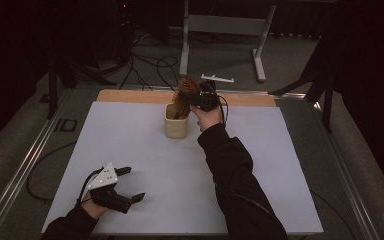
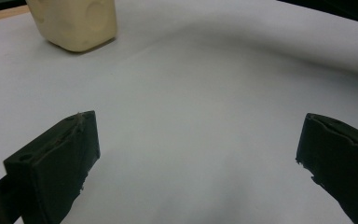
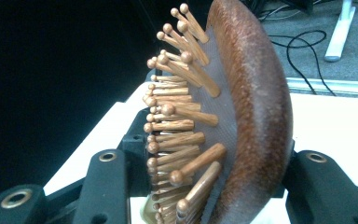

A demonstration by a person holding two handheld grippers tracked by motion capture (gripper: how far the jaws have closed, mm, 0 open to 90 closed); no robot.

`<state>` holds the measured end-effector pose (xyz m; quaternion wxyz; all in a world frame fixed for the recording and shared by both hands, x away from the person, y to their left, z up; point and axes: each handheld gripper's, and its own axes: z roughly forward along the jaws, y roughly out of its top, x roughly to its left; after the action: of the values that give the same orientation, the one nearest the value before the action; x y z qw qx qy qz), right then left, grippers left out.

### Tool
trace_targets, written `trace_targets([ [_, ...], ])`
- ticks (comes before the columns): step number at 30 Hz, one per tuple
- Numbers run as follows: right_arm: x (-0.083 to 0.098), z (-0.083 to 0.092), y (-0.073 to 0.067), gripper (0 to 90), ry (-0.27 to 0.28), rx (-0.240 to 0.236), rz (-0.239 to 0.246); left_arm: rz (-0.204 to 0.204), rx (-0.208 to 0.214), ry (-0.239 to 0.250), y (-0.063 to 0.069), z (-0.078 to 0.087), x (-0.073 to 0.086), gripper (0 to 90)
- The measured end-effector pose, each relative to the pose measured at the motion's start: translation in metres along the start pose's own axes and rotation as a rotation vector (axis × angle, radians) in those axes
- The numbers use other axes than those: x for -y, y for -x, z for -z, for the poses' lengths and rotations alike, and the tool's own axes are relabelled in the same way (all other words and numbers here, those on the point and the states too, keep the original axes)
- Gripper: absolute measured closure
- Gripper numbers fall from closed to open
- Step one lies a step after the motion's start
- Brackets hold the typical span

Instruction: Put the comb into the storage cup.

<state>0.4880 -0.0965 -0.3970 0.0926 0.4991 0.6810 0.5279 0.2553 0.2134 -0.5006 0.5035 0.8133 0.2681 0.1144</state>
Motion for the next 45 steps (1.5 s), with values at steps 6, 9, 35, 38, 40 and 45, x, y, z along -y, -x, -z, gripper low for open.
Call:
trace_targets([
  [6,0.001,0.001,0.005,49.2,0.000,-0.002,-0.019,0.001,0.003,-0.002,0.000,-0.001,0.000,0.0],
  [9,0.002,0.002,0.010,48.1,0.004,-0.010,-0.031,0.001,0.004,-0.003,0.000,-0.001,0.001,0.0],
  [35,0.001,0.006,0.009,12.3,-0.039,0.022,0.084,0.000,0.010,0.000,0.001,-0.002,0.001,0.0],
  [38,0.004,0.009,0.009,10.9,-0.063,0.025,0.130,-0.003,0.009,-0.001,0.001,-0.002,0.001,0.0],
  [40,0.005,0.011,0.010,10.2,-0.072,0.021,0.147,0.001,0.010,0.000,0.001,-0.002,0.001,0.0],
  [45,0.008,0.016,0.011,9.6,-0.094,0.009,0.181,0.003,0.009,0.000,0.001,-0.003,0.000,0.0],
])
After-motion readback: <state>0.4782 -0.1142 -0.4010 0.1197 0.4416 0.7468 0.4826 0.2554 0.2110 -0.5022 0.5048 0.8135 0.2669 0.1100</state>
